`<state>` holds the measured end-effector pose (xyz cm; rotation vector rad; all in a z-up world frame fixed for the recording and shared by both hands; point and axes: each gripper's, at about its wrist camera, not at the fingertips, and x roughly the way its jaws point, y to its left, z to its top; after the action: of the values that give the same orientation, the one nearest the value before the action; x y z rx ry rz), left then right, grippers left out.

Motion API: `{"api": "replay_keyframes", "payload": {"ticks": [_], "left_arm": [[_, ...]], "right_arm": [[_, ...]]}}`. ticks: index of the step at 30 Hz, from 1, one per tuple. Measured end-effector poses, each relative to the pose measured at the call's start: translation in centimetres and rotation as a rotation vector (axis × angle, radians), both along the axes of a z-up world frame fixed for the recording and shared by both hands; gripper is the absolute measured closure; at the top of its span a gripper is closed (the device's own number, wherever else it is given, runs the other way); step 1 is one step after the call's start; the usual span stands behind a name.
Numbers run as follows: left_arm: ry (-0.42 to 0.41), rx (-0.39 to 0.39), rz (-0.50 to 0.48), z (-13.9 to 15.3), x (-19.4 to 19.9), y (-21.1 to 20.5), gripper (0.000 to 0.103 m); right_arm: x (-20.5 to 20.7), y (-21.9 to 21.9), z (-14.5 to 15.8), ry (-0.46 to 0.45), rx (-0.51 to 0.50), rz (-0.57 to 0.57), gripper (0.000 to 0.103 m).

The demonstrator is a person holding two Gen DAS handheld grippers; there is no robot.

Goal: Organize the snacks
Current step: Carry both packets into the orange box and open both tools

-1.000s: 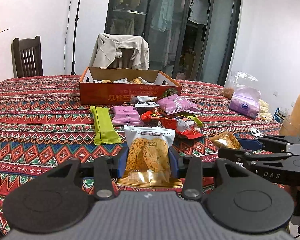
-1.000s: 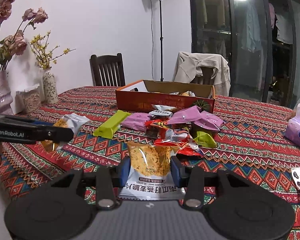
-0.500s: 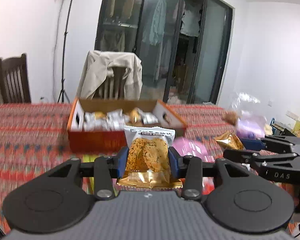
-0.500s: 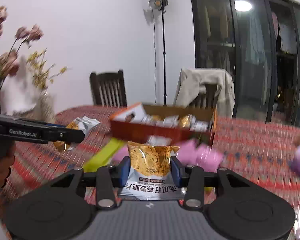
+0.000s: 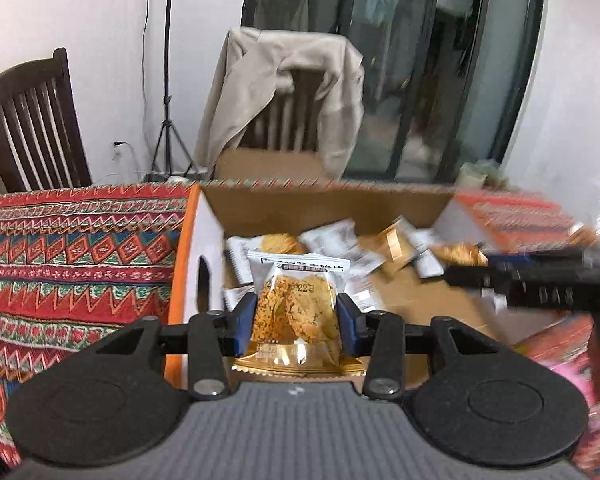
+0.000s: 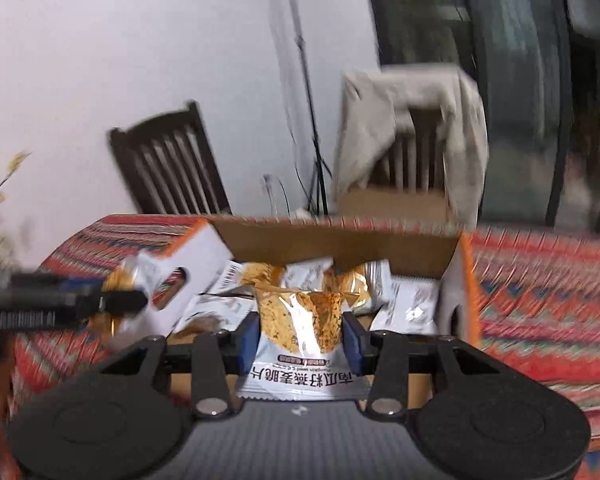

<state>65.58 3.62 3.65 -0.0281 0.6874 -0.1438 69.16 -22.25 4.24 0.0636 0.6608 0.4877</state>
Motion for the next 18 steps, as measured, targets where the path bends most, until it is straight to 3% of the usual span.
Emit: {"api": "replay_keyframes", "payload": {"ticks": [3, 7, 10, 16, 18], "left_arm": [[0.017, 0.036, -0.032, -1.5, 0.9, -0.4, 0.059], [0.018, 0.034, -0.036, -2.6, 1.5, -0.2, 0.045], [0.007, 0.004, -0.025, -2.6, 1.0, 0.5, 0.035], [-0.045, -0.021, -0.027, -1.1, -3.0, 2.5, 0.029], [-0.077, -0.037, -0.039, -0.5, -5.4, 3.1, 0.026]], "right_arm": [[3.4, 1.9, -1.9, 0.048, -0.070, -0.031, 0.061], [5.7, 4.5, -3.8, 0.087, -0.170, -0.018, 0.058], [6.5, 5.3, -4.3, 0.100, -0.165, -0.005, 0.045], [2.9, 4.4, -2.2, 0.017, -0.124, 0.018, 0.043], [0.4, 3.6, -0.9, -0.039, -0.111, 0.030, 0.035]]}}
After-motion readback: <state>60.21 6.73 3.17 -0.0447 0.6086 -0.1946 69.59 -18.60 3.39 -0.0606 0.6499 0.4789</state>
